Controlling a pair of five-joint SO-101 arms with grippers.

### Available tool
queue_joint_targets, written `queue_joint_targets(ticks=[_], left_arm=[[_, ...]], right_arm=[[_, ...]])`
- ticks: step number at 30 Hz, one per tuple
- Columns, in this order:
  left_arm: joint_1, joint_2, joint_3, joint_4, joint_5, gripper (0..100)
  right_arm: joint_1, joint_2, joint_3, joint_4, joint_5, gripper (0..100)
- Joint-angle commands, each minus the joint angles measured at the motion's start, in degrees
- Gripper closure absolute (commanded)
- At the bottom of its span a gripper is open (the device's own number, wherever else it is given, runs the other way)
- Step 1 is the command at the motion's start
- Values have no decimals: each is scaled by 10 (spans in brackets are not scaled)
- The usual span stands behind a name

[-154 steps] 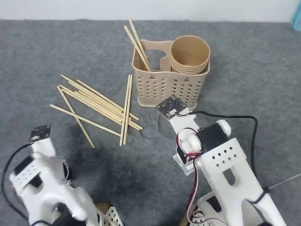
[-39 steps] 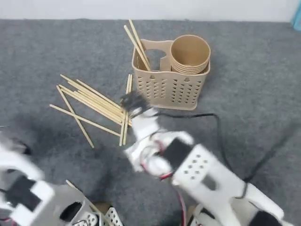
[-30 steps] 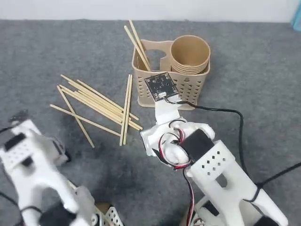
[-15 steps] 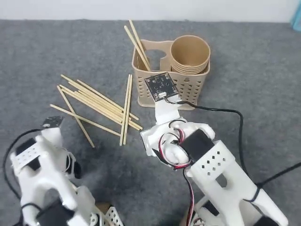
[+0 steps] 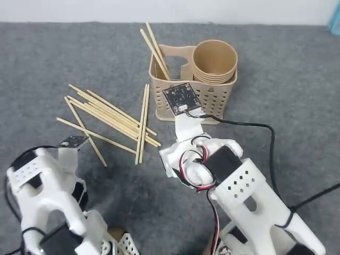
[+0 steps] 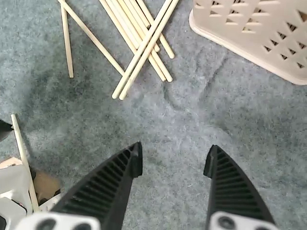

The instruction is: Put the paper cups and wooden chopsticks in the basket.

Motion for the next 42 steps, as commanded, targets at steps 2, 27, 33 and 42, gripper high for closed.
queue_joint_targets(ticks=[2,27,33,42], left_arm=[[-4,2,-11,19,-107,987],[82,1,73,-147,39,986],[179,1,59,-149,109,986],[367,2,45,-148,158,986]], right_arm=[[12,-22,-34,7,14,786],[12,-26,-37,20,15,786],[12,-29,-37,22,16,786],[13,-29,-37,22,16,786]])
